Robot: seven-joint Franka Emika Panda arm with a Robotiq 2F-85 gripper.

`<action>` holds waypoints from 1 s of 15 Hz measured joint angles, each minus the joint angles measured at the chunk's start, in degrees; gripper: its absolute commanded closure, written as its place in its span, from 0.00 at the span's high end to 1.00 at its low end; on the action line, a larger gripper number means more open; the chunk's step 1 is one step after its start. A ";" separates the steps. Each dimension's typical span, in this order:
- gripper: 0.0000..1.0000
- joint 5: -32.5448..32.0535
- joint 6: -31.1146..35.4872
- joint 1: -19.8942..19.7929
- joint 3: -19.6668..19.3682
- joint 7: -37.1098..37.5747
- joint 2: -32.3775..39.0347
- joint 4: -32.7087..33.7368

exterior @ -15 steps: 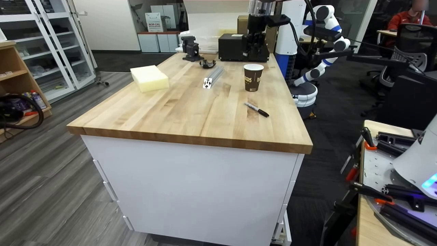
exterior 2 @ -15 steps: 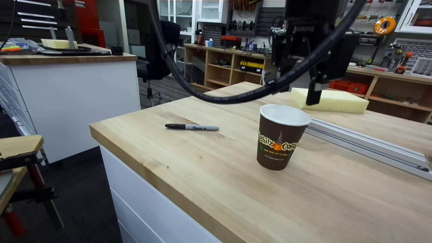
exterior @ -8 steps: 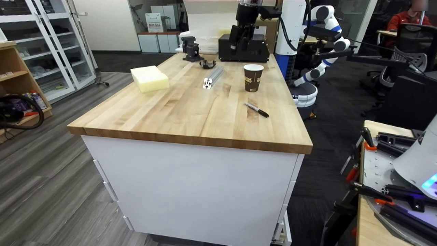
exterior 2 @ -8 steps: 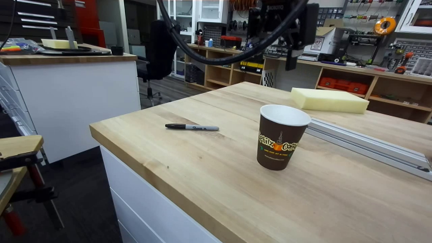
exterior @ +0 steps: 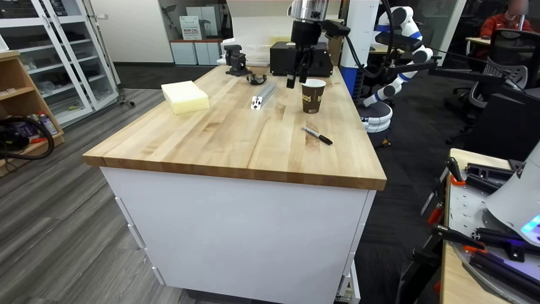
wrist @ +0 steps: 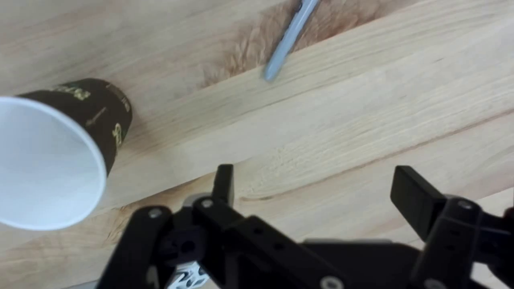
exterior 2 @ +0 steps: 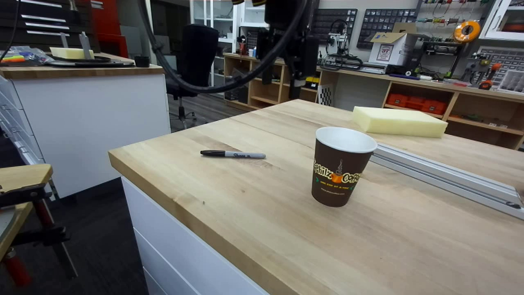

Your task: Move the cup to the right then place the marker in it

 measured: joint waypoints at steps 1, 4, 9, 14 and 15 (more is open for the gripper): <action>1.00 -0.22 -0.29 0.47 0.00 0.71 -1.06 -1.67; 1.00 -2.58 0.25 2.04 0.01 7.77 -4.48 -6.96; 1.00 -2.90 1.08 3.00 0.09 10.58 -5.76 -9.29; 1.00 -7.37 0.95 3.07 0.03 20.55 -4.24 -8.88; 1.00 -8.19 0.92 3.09 0.03 22.70 -3.63 -8.70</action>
